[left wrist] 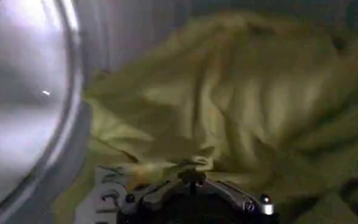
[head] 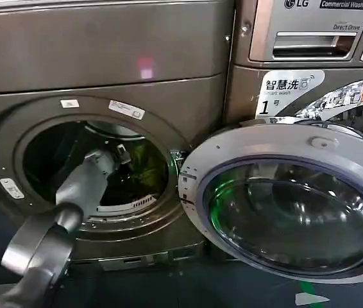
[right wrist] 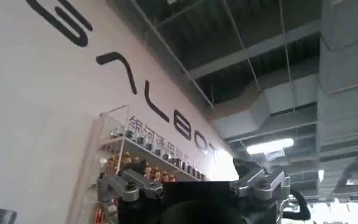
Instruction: Grasp the clothes from the dryer.
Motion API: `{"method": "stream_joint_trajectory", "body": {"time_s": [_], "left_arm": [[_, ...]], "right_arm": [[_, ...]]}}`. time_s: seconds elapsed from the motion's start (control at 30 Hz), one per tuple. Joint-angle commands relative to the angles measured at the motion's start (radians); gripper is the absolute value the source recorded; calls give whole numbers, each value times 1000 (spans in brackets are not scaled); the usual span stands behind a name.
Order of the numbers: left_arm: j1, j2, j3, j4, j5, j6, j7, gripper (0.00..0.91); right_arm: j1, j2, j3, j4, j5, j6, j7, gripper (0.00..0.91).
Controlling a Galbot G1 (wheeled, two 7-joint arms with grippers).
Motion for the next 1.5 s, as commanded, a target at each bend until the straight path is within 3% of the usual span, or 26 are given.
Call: {"method": "stream_joint_trajectory", "body": {"time_s": [0.03, 0.33, 0.53, 0.77, 1.0, 1.5], "left_arm": [[170, 34, -218, -334, -470, 0, -207, 0], [351, 24, -330, -636, -712, -166, -523, 0], [476, -11, -409, -791, -652, -288, -752, 0], [605, -53, -466, -913, -605, -331, -956, 0], [700, -63, -483, -960, -499, -445, -980, 0], [699, -79, -463, -969, -427, -464, -969, 0]], "right_arm": [[3, -2, -6, 1, -1, 2, 0, 907], [13, -11, -27, 12, 0, 5, -7, 907], [22, -14, -40, 15, -16, 6, 5, 907], [30, -22, -54, 14, -28, 33, -2, 907], [39, -32, -58, 9, -28, 29, 2, 907], [54, -37, -92, 7, -20, 70, 12, 907]]}}
